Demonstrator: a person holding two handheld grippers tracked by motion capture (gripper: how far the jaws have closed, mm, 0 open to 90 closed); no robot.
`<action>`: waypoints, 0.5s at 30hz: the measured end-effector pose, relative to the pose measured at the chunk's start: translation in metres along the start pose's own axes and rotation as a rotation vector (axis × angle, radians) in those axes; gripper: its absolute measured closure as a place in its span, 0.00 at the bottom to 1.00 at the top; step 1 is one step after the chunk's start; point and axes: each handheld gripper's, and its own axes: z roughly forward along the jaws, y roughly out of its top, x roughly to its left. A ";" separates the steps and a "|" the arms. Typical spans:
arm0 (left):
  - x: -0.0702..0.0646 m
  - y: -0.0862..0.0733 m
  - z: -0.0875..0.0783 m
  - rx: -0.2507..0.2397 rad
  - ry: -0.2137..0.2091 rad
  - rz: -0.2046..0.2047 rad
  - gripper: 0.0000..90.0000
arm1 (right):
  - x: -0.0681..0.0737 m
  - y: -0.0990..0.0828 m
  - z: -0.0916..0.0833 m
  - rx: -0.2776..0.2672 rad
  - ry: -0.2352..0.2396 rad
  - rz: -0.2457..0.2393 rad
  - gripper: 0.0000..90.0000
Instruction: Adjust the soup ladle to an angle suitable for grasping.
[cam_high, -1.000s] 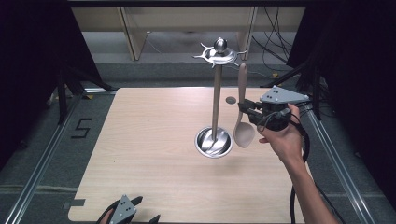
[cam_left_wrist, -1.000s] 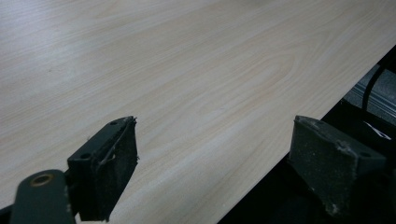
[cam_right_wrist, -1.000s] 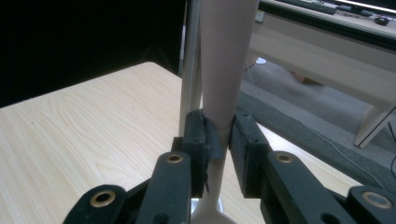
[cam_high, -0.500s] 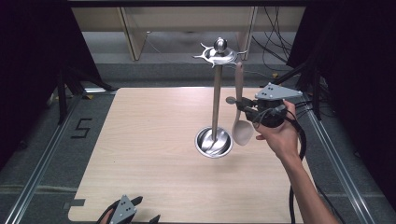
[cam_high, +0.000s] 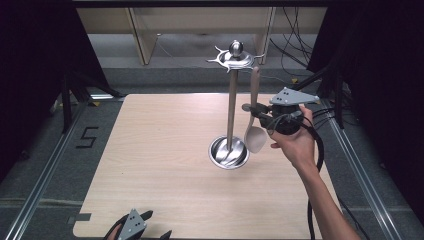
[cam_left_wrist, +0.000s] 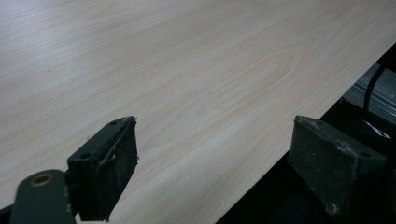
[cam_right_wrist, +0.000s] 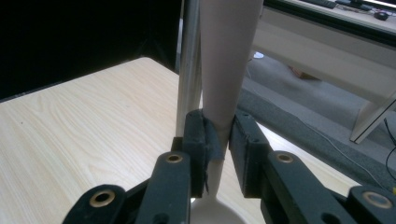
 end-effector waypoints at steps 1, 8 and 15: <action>0.000 0.000 0.000 -0.001 -0.001 -0.001 0.17 | 0.000 0.000 0.001 -0.003 0.006 0.004 0.86; 0.000 0.000 0.000 -0.001 -0.001 -0.003 0.17 | 0.002 0.000 0.002 -0.003 0.022 0.007 0.85; 0.000 0.000 0.000 0.000 0.000 -0.001 0.17 | 0.004 -0.002 -0.001 -0.028 0.031 0.014 0.80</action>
